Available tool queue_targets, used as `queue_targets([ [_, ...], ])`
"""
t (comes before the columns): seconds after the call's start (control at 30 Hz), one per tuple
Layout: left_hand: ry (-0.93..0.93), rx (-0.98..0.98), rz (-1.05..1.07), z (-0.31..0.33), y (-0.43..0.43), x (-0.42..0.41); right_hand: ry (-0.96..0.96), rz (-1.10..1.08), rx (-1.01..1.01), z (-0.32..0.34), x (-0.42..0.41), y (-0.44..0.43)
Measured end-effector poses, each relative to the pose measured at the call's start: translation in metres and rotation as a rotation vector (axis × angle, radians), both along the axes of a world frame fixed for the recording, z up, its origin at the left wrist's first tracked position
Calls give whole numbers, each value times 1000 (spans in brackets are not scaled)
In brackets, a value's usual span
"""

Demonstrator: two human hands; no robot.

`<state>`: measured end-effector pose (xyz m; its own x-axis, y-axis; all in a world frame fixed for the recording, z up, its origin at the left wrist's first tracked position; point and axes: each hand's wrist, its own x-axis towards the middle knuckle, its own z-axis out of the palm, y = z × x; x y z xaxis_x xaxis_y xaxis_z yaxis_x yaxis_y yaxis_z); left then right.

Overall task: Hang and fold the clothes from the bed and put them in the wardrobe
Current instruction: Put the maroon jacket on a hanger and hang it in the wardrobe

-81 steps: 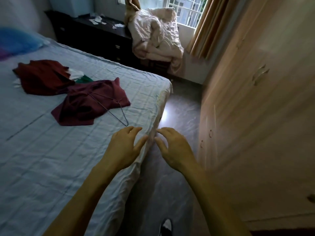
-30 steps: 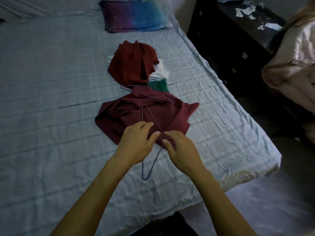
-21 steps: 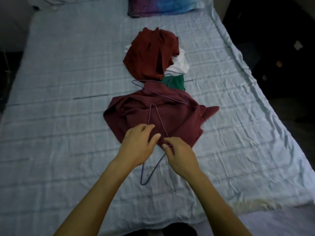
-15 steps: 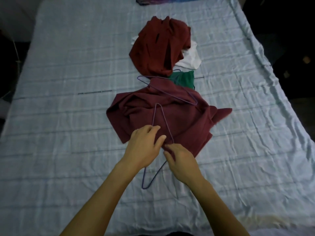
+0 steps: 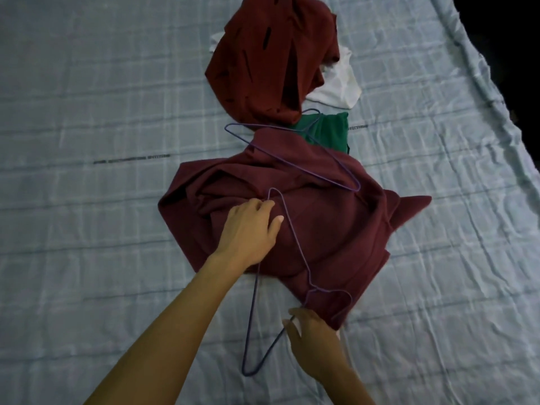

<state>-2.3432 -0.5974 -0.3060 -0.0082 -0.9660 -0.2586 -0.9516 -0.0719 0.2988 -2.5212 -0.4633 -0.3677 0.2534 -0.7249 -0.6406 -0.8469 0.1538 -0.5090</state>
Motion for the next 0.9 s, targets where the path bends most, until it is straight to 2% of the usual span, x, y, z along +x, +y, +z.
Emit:
queue_targets([
  [0.27, -93, -35, -21, -55, -65, 37, 288, -157, 223, -51, 11, -8],
  [0.37, -150, -27, -33, -72, -78, 47, 311, -293, 327, -58, 18, -16],
  [0.47, -194, 1, -44, -85, -86, 58, 201, -611, 331, -65, 26, -22],
  [0.63, -238, 166, -30, -103, -93, 71, -45, -1187, 334, -83, 47, -22],
  [0.73, -256, 212, -28, -111, -96, 73, -80, -1246, 207, -74, 54, -31],
  [0.9, -350, 371, -41, -118, -93, 69, -138, -1213, 71, -48, 56, -48],
])
